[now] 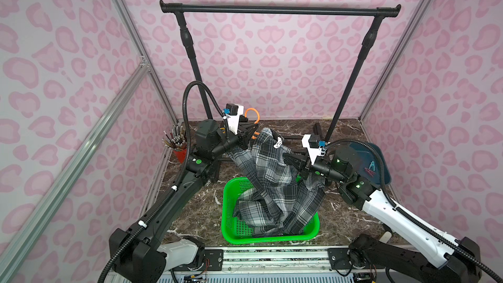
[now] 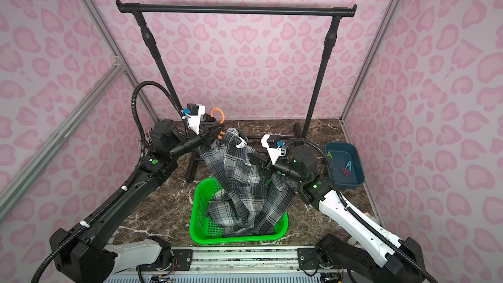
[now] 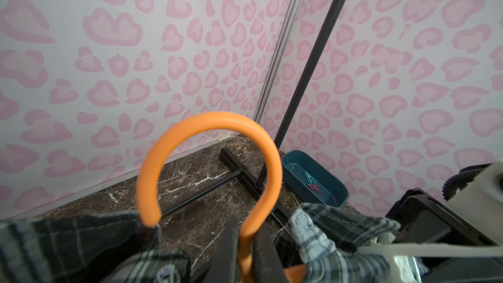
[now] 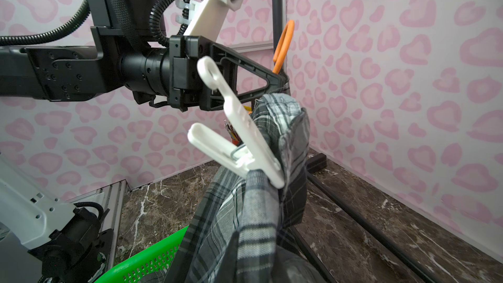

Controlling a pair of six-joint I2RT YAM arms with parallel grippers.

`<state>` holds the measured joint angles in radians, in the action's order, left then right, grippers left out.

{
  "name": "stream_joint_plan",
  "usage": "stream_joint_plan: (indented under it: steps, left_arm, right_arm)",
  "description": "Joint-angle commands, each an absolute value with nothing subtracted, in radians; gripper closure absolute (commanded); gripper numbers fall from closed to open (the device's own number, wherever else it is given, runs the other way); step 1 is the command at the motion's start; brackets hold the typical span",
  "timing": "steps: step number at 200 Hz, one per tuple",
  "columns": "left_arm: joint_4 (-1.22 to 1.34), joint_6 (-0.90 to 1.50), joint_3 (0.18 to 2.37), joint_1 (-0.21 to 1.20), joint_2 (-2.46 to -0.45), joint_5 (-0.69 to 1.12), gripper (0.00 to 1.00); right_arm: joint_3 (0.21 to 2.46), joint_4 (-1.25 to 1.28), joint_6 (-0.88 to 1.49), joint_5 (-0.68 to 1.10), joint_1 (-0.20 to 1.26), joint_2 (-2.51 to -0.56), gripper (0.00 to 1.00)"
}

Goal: Remove the clothespins securing long-sleeve shirts to the hanger
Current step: Place the long-sleeve shirt at the bin.

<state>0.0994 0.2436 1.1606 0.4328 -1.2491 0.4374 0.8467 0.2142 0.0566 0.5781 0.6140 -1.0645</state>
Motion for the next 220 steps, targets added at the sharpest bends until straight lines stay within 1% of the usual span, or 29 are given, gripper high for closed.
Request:
stream_joint_plan:
  steps: [1, 32, 63, 75, 86, 91, 98, 101, 136, 163, 184, 200, 220]
  left_arm:
    - [0.164, 0.277, 1.169, 0.436, -1.25, 0.47, 0.97]
    - [0.166, 0.253, 1.146, 0.436, -1.224, 0.429, 0.97]
    - [0.151, 0.225, 1.116, 0.436, -1.191, 0.372, 0.97]
    - [0.143, 0.22, 1.104, 0.436, -1.182, 0.368, 0.97]
    - [0.129, 0.209, 1.096, 0.436, -1.175, 0.365, 0.97]
    - [0.123, 0.205, 1.093, 0.436, -1.173, 0.364, 0.97]
    - [0.114, 0.195, 1.087, 0.436, -1.168, 0.358, 0.97]
    - [0.111, 0.192, 1.083, 0.436, -1.167, 0.355, 0.97]
    - [0.083, 0.163, 1.049, 0.436, -1.145, 0.334, 0.97]
    - [0.069, 0.143, 1.031, 0.436, -1.127, 0.333, 0.97]
    - [0.04, 0.139, 1.033, 0.436, -1.123, 0.332, 0.97]
    - [0.031, 0.144, 1.031, 0.436, -1.123, 0.334, 0.97]
    - [0.031, 0.145, 1.028, 0.436, -1.121, 0.337, 0.97]
  right_arm:
    - [0.851, 0.185, -0.009, 0.686, 0.63, -1.078, 1.0]
    - [0.863, 0.125, -0.027, 0.629, 0.63, -1.087, 1.0]
    - [0.887, 0.03, -0.054, 0.602, 0.63, -1.102, 0.85]
    - [0.885, 0.016, -0.061, 0.604, 0.635, -1.107, 0.72]
    - [0.885, 0.004, -0.065, 0.587, 0.64, -1.106, 0.55]
    - [0.885, -0.003, -0.068, 0.569, 0.641, -1.104, 0.46]
    - [0.887, -0.012, -0.074, 0.552, 0.643, -1.096, 0.23]
    - [0.888, -0.015, -0.077, 0.549, 0.643, -1.093, 0.19]
    - [0.902, -0.032, -0.105, 0.483, 0.643, -1.019, 0.18]
    - [0.946, -0.09, -0.186, 0.419, 0.636, -0.965, 0.17]
    - [1.005, -0.129, -0.241, 0.458, 0.625, -0.981, 0.17]
    - [1.031, -0.112, -0.261, 0.497, 0.633, -1.011, 0.18]
    - [1.064, -0.112, -0.296, 0.489, 0.661, -1.066, 0.19]
